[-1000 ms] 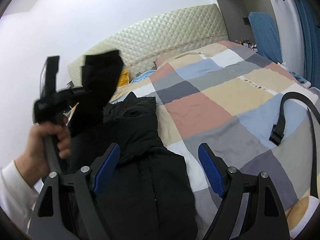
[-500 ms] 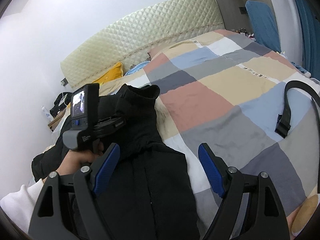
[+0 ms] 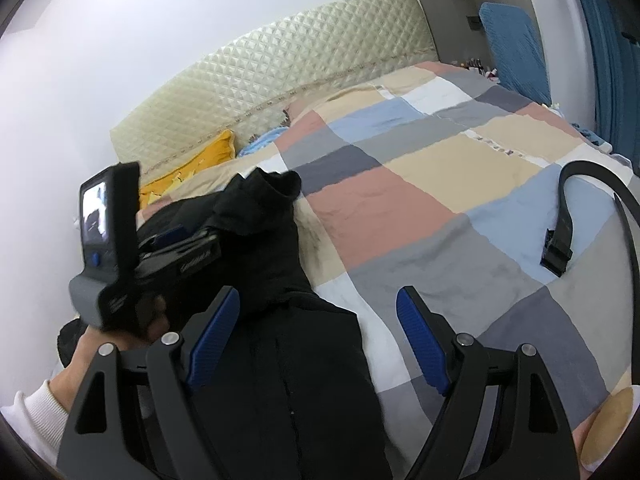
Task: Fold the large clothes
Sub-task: 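Fold the held jacket end over the jacket body with the left tool, then open the left tool and release the jacket end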
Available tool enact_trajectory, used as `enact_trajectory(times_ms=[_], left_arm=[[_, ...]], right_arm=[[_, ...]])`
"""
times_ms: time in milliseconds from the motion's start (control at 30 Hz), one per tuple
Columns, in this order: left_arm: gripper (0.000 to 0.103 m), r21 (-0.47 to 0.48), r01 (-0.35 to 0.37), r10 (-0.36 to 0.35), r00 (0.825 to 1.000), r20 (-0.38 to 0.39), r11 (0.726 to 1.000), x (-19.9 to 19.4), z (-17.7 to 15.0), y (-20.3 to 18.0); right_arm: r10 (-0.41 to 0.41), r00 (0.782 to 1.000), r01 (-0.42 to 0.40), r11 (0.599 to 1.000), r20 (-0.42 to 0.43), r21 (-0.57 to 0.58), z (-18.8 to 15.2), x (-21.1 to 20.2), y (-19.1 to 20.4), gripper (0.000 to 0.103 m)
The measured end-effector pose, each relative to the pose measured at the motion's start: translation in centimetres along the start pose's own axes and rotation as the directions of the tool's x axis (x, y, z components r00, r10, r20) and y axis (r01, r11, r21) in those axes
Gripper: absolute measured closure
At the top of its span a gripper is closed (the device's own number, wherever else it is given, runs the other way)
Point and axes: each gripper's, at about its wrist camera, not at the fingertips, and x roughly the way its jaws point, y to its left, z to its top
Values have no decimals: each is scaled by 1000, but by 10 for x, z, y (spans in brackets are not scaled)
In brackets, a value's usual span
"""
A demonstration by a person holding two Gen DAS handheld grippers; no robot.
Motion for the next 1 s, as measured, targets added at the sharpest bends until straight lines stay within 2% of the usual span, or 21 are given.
enact_trajectory(times_ms=[133,300,400,500,633,800,1000], left_arm=[[40,-120,23,-30,998,-59,993,-24,1,24],[40,-244,26,-27,1000,-2,969,-77,5,68],[40,-235,2,-1,1000,4,972,-109,6,88],[40,-223,-11,22,999,47,975,-147,-1,109],[40,-230,-24,45,995,84,973,-193,-15,132],[40,-232,-10,42,990,136,973,-237,-49,144],[40,-265,-21,71,981,182,964,-268,-89,151]], right_arm=[[22,1000,-21,999,20,-45,0,-5,10,22],[61,996,-54,994,66,-99,0,-15,24,22],[81,995,-73,989,60,-127,-1,-13,31,22],[87,995,-79,985,45,-154,-3,-11,39,22],[110,991,-94,977,71,-191,-5,-19,52,22],[124,988,-101,969,94,-224,-11,-34,63,22],[148,985,-118,954,90,-275,-18,-50,82,22]])
